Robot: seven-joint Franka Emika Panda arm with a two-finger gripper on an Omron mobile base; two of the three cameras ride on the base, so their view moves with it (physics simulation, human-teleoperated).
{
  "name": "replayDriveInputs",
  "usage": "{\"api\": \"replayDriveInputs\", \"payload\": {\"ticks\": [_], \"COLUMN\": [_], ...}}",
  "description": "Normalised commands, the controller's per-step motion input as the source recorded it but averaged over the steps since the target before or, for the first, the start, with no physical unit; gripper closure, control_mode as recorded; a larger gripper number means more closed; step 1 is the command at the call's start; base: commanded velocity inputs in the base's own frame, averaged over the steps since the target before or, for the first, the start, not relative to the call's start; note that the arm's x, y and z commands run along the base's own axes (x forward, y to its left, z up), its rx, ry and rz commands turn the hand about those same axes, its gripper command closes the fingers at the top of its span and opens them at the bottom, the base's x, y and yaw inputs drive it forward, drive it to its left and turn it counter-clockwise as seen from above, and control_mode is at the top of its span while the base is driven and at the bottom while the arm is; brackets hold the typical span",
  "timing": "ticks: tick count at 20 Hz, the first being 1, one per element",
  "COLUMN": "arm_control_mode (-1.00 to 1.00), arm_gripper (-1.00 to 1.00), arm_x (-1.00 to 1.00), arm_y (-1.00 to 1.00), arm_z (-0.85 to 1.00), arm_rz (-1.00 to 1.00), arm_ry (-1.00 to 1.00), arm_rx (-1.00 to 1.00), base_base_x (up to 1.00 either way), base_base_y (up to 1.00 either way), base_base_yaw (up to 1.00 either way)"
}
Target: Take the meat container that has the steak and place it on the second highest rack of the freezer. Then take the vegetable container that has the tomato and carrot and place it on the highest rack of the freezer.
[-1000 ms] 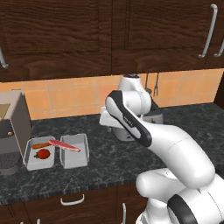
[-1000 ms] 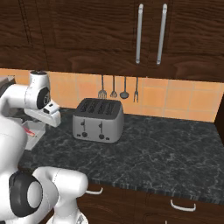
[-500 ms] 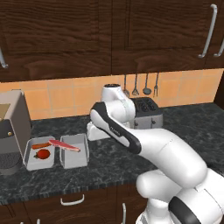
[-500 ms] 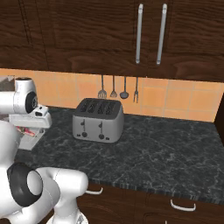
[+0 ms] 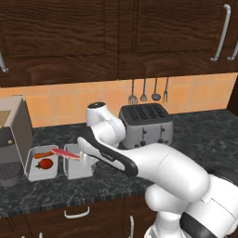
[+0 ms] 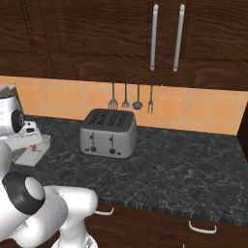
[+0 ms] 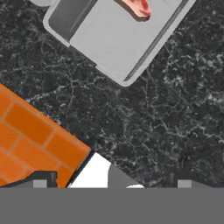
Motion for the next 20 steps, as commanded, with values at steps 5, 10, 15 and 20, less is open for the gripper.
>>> {"api": "replayDriveInputs", "payload": {"ticks": [5,10,15,20], "arm_control_mode": [-1.0,-1.0,-1.0,-1.0], "arm_gripper": [-1.0,-1.0,-1.0,-1.0], "arm_x": [-0.03,-0.05,0.01,0.18], "arm_y": [0.16,0.0,0.12,0.19], "arm_z": [-0.08,-0.01,-0.34,-0.3], "arm_rz": [0.31,0.21,0.22,0.14], "arm_ry": [-0.11,-0.12,-0.04,0.0], "arm_rx": [0.0,0.0,0.0,0.0], "base_base_x": [0.0,0.0,0.0,0.0], "base_base_y": [0.0,0.0,0.0,0.0], "base_base_yaw": [0.0,0.0,0.0,0.0]}}
